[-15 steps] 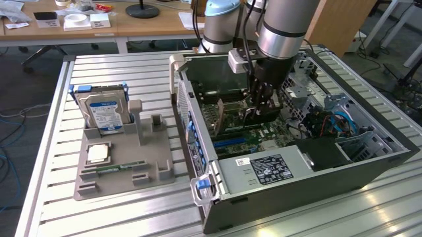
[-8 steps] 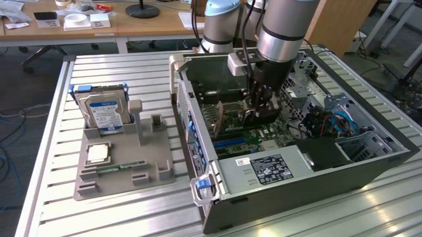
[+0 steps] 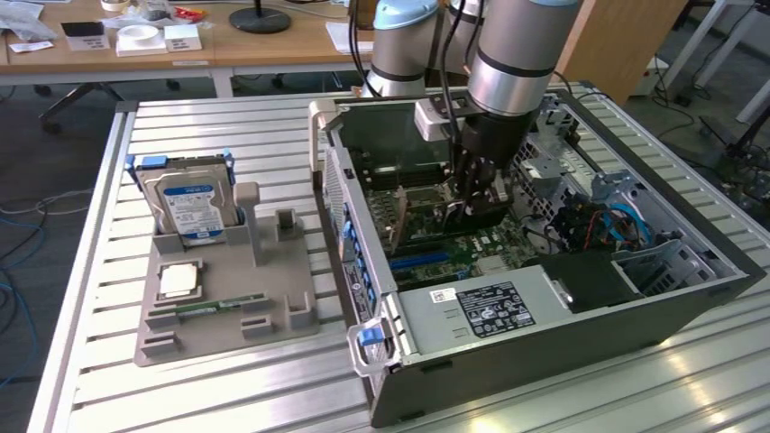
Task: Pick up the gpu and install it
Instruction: 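Insert the gpu into the slot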
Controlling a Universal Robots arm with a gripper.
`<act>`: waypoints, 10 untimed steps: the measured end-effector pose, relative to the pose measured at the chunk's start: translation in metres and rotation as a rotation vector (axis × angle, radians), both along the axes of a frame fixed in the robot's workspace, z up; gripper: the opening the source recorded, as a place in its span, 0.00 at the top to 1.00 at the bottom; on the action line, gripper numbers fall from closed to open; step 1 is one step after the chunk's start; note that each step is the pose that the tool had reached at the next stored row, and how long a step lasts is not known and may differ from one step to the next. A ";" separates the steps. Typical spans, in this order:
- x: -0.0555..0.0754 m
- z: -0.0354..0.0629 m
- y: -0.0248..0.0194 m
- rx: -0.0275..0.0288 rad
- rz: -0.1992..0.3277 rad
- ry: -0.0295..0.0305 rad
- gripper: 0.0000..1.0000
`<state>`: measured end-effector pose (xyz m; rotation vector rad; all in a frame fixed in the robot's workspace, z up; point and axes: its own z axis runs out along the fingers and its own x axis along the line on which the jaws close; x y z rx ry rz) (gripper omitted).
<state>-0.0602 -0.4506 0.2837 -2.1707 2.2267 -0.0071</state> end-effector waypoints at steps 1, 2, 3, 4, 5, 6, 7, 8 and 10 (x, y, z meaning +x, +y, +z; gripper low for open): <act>0.000 -0.0004 -0.0002 0.0003 0.000 -0.0002 0.73; 0.000 -0.0007 -0.0005 0.0004 0.000 -0.0001 0.73; 0.000 -0.0011 -0.0010 0.0002 0.000 -0.0001 0.73; 0.000 -0.0016 -0.0014 0.0003 0.000 -0.0001 0.73; 0.000 -0.0020 -0.0016 0.0002 0.000 0.0000 0.73; 0.000 -0.0020 -0.0016 0.0000 0.000 0.0000 0.73; 0.000 -0.0020 -0.0017 -0.0001 0.001 0.0000 0.73; 0.000 -0.0020 -0.0017 -0.0001 0.001 0.0001 0.73; 0.000 -0.0020 -0.0017 -0.0001 0.001 0.0000 0.73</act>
